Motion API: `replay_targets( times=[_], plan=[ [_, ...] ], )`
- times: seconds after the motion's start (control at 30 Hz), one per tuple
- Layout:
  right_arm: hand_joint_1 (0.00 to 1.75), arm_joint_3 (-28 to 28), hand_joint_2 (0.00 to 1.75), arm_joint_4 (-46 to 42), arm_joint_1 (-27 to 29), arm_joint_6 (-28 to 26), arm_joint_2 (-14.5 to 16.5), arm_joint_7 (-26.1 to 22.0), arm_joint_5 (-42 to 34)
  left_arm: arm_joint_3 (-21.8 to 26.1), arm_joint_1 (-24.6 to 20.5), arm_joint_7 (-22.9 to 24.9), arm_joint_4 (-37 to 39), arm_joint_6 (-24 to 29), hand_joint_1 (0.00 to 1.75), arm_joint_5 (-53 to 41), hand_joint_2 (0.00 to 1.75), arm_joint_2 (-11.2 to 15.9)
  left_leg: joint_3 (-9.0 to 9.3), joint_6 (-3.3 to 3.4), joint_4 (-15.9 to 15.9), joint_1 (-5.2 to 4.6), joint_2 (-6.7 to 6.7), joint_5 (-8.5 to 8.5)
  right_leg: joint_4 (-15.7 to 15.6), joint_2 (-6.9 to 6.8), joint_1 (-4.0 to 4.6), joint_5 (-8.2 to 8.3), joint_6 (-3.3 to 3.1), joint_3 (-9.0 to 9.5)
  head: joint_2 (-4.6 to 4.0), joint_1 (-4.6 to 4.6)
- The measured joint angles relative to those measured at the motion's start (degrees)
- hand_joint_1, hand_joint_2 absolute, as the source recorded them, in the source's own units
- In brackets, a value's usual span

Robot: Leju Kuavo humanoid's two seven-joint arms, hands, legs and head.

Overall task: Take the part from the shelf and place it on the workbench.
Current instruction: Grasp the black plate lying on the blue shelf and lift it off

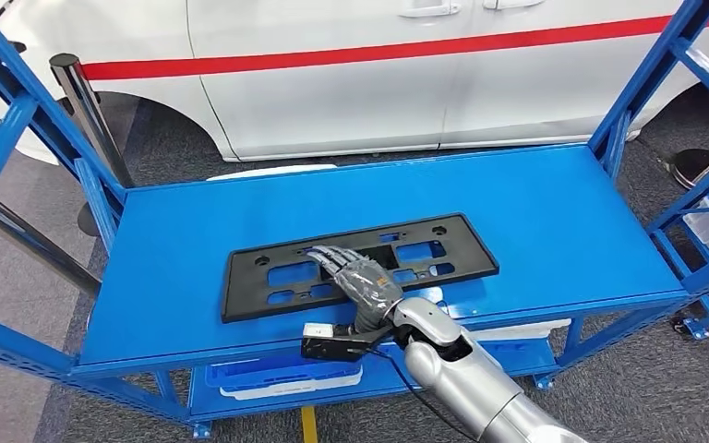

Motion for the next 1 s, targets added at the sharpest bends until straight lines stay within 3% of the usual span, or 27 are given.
replay_targets(
  times=[0.1,0.17,0.23,0.3,0.33,0.37,0.4,0.47,0.53,0.67,0.73,0.77,0.83,0.87,0.9,1.0],
  plan=[
    [0.00,-0.2,1.75,4.2,-1.9,-2.1,0.2,1.6,2.2,-0.6,0.1,-0.1,0.0,0.0,0.00,0.0,0.00,0.0,0.78,0.65,-2.0,-0.17,-0.12,0.10,-0.1,0.00,0.12,0.22,0.87,-0.24,0.00,0.01],
    [0.00,-0.7,1.75,6.8,-3.3,-2.7,0.3,2.3,3.1,-0.9,0.1,-0.2,0.0,0.0,0.00,0.0,0.00,-0.1,1.10,1.31,-2.6,0.05,-0.02,0.46,0.8,-0.01,0.02,-0.51,1.44,-0.49,0.00,0.03],
    [0.00,-1.2,1.75,9.5,-4.4,-3.0,0.4,2.9,3.8,-1.0,0.0,-0.3,0.0,0.0,0.00,0.0,0.00,-0.1,1.36,1.93,-3.0,0.18,0.13,0.74,5.3,-0.02,-0.14,-3.21,1.79,-2.50,0.00,0.04],
    [0.00,-1.9,1.75,12.0,-5.2,-3.0,0.6,3.0,4.1,-1.2,0.1,-0.4,0.0,0.0,0.00,0.0,0.00,-0.1,1.35,2.17,-3.0,0.12,0.16,0.77,12.4,-0.04,-0.25,-6.24,2.04,-5.83,0.00,0.03],
    [0.00,-2.1,1.75,12.9,-5.5,-3.0,0.6,3.1,4.2,-1.3,0.2,-0.4,0.0,0.0,0.00,0.0,0.00,-0.1,1.35,2.19,-3.0,0.10,0.14,0.77,14.6,-0.05,-0.29,-6.68,2.13,-6.88,0.00,0.04],
    [0.00,-2.4,1.75,13.7,-5.7,-3.0,0.6,3.1,4.3,-1.3,0.2,-0.4,0.0,0.0,0.00,0.0,0.00,-0.1,1.35,2.19,-2.9,0.09,0.11,0.76,14.9,-0.06,-0.32,-6.11,2.16,-6.98,0.00,0.04],
    [0.00,-2.6,1.75,14.3,-6.1,-3.0,0.7,3.3,4.4,-1.4,0.2,-0.5,0.0,0.0,0.00,0.0,0.00,-0.1,1.37,2.16,-2.8,0.09,0.07,0.74,12.8,-0.07,-0.34,-4.59,2.11,-5.92,0.00,0.04],
    [0.00,-3.0,1.75,15.6,-6.9,-3.2,0.9,4.0,5.1,-1.5,0.2,-0.5,0.0,0.0,0.00,0.0,0.00,-0.1,1.37,1.97,-2.6,0.01,0.00,0.65,5.2,-0.14,-0.26,-1.32,1.81,-2.02,0.00,0.04],
    [0.00,-3.4,1.75,16.9,-7.8,-3.6,1.3,4.8,6.2,-1.8,0.2,-0.6,0.0,0.0,0.00,0.0,0.00,-0.1,1.36,1.45,-2.5,-0.17,-0.06,0.58,0.3,-0.12,0.03,-0.08,1.40,0.38,0.00,0.03],
    [0.00,-4.0,1.75,19.6,-8.9,-5.4,2.0,5.9,8.5,-2.3,0.2,-0.6,0.0,0.0,0.00,0.0,0.00,-0.2,1.26,0.18,-2.0,-0.18,-0.03,0.00,-1.0,-0.06,-0.07,0.48,0.23,0.96,0.00,-0.01],
    [0.00,-4.3,1.75,20.5,-9.2,-5.9,2.5,6.2,9.2,-2.4,0.2,-0.6,0.0,-0.1,0.00,0.0,0.00,-0.2,-0.59,-0.27,2.4,-0.12,0.00,-2.91,-1.5,-0.14,-0.34,0.86,-0.34,1.17,0.00,-0.06],
    [0.09,-4.5,1.75,20.9,-9.3,-6.0,2.6,6.3,9.3,-2.4,0.2,-0.6,0.0,-0.1,0.00,0.0,0.00,-0.2,-2.17,-0.44,6.0,-0.09,0.00,-4.91,-1.5,-0.17,-0.30,0.91,-0.47,1.10,0.00,-0.08],
    [0.95,-4.6,1.75,21.5,-9.3,-6.1,2.8,6.3,9.4,-2.4,0.3,-0.6,0.0,-0.2,0.00,0.0,0.00,-0.2,-4.83,-0.67,12.3,-0.03,0.01,-7.42,-1.5,-0.20,-0.25,0.94,-0.53,0.93,0.00,-0.08],
    [1.38,-4.7,1.75,21.8,-9.3,-6.1,2.9,6.4,9.5,-2.4,0.3,-0.6,0.0,-0.2,0.00,0.0,0.00,-0.2,-4.97,-0.71,13.0,-0.01,0.01,-7.17,-1.4,-0.19,-0.24,0.95,-0.54,0.92,0.00,-0.08],
    [1.73,-4.7,1.75,22.0,-9.3,-6.1,3.0,6.4,9.6,-2.5,0.3,-0.6,0.0,-0.3,0.00,0.0,0.00,-0.2,-3.99,-0.68,11.3,0.02,0.02,-5.85,-1.4,-0.16,-0.24,0.95,-0.53,0.94,0.00,-0.09],
    [1.75,-4.8,1.75,22.5,-9.3,-6.1,3.2,6.4,10.0,-2.6,0.2,-0.6,0.0,-0.5,0.00,0.0,0.00,-0.2,1.63,-0.24,0.3,0.02,0.04,-1.17,-1.0,-0.02,-0.11,0.83,-0.16,0.87,0.00,-0.07]
  ],
)
